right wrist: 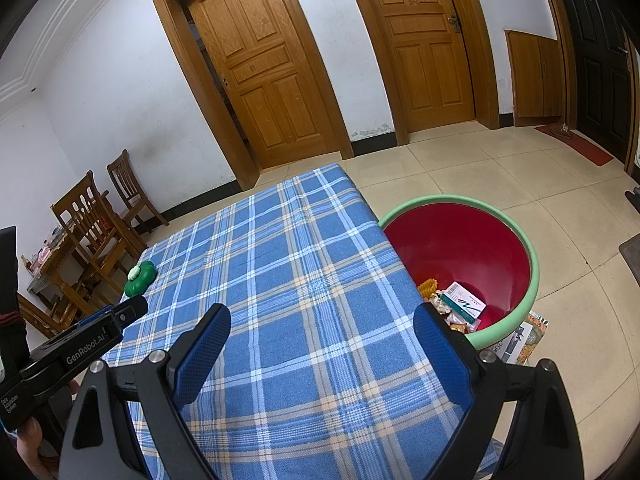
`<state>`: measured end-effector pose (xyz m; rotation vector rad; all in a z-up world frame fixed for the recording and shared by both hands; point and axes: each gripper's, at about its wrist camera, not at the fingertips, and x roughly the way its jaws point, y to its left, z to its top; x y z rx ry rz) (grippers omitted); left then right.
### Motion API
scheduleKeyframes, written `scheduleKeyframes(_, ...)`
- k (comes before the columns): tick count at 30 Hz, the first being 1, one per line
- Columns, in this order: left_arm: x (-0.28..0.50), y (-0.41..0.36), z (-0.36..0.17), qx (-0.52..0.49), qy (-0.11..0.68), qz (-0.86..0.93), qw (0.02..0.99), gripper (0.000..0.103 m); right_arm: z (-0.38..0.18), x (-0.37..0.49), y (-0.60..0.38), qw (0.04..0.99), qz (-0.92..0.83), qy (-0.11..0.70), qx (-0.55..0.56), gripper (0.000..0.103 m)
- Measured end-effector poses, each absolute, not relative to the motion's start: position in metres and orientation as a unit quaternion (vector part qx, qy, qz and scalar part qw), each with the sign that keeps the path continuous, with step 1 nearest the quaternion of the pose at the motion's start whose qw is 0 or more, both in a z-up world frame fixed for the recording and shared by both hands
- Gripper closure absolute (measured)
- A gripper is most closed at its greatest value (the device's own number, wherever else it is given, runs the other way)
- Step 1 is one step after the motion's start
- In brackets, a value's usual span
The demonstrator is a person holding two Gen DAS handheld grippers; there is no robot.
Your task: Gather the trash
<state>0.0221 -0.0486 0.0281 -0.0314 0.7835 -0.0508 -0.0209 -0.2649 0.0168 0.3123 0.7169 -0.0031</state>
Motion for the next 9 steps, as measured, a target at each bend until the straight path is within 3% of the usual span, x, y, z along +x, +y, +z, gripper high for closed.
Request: scheduleKeyframes(9, 0.0222, -0.0482, 0.0283, -0.016, 0.382, -0.024, 0.924, 0.049, 0.0168, -0.0207, -0.2644, 0.924, -0.002, 0.35, 0.152, 0.008)
